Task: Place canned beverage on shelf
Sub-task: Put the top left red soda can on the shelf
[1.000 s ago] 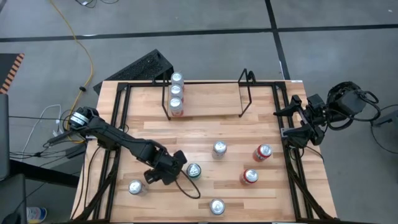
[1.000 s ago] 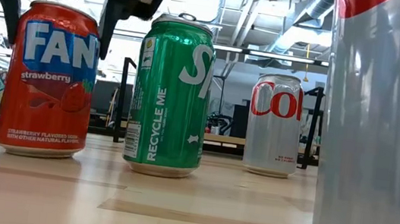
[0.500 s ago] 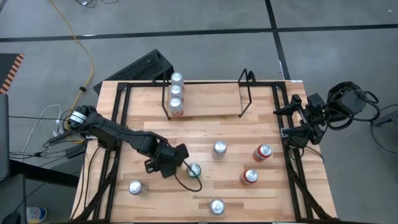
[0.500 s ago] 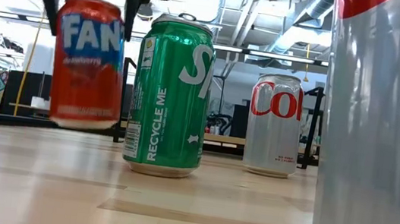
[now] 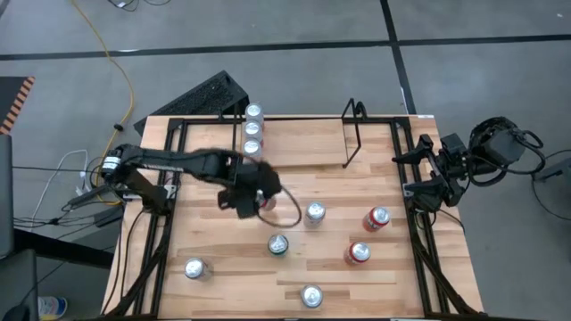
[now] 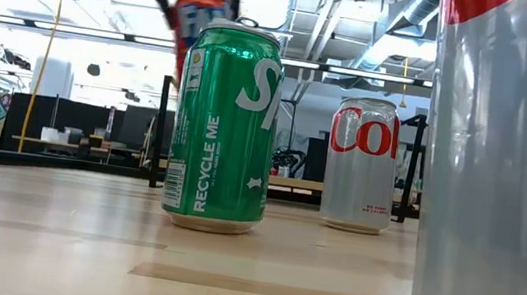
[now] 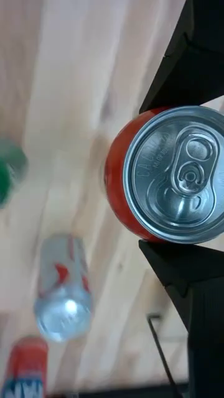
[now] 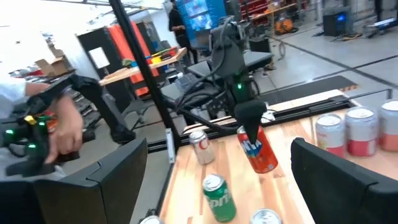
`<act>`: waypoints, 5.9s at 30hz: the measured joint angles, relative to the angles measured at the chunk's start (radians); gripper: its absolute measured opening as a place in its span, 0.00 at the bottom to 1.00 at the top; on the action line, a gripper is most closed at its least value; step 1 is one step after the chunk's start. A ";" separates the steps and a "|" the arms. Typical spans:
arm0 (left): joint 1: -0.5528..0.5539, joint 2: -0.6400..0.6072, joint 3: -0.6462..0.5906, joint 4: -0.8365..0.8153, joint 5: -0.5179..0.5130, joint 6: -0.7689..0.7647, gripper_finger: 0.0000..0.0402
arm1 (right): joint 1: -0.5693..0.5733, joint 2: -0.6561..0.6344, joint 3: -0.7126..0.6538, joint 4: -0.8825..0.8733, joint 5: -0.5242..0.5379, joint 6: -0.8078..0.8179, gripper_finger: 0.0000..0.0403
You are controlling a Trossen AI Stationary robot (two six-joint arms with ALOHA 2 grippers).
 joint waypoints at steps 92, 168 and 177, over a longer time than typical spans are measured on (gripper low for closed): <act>0.418 0.174 0.084 0.177 0.086 0.335 0.77 | 0.000 -0.001 0.000 -0.112 0.241 -0.042 0.92; 0.335 0.014 0.728 0.131 -0.054 -0.613 0.88 | -0.281 0.180 0.000 -0.110 0.565 0.010 0.92; 0.335 -0.143 0.728 0.134 0.243 -0.945 0.88 | -0.594 0.350 -0.001 0.140 -0.100 -0.118 0.92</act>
